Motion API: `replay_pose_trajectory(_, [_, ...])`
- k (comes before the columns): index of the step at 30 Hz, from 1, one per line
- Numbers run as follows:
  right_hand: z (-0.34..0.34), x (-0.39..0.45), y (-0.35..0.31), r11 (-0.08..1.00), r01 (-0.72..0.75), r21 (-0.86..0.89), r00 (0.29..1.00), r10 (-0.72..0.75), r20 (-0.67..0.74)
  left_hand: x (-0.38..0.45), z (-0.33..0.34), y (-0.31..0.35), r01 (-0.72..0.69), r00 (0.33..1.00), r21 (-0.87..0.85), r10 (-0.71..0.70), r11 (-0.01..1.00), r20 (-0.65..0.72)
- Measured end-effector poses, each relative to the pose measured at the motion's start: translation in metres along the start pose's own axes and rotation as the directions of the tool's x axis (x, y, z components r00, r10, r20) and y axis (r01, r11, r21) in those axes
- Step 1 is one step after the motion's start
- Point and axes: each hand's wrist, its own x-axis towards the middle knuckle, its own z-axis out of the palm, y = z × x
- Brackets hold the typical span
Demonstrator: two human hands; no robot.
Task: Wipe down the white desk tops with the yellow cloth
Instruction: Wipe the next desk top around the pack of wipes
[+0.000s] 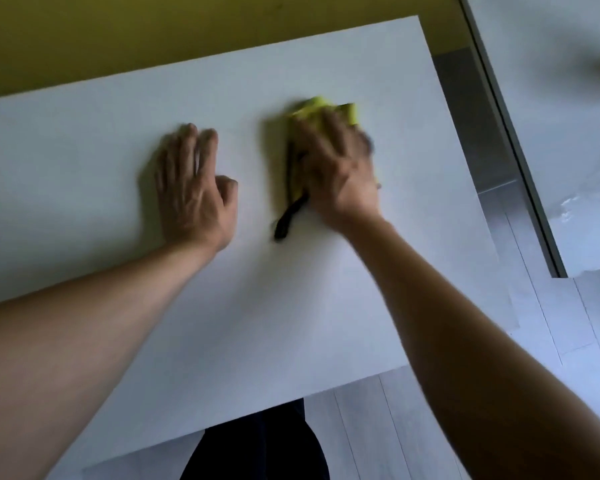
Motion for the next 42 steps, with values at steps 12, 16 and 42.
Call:
replay_pose_trajectory(12, [0.02, 0.081, -0.003, 0.954, -0.265, -0.137, 0.963, 0.269, 0.004, 0.004, -0.001, 0.0, -0.184, 0.982, 0.057, 0.18, 0.981, 0.064])
replay_pose_trajectory(16, [0.063, 0.118, -0.057, 0.984, 0.18, 0.008, 0.964, -0.177, 0.2, 0.005, 0.0, 0.0, -0.157, 0.987, 0.084, 0.154, 0.984, 0.044])
replay_pose_trajectory(42, [0.011, 0.119, 0.035, 0.994, -0.093, -0.061, 0.994, 0.096, 0.048, -0.002, -0.007, 0.014, -0.368, 0.921, -0.002, 0.365, 0.93, 0.139])
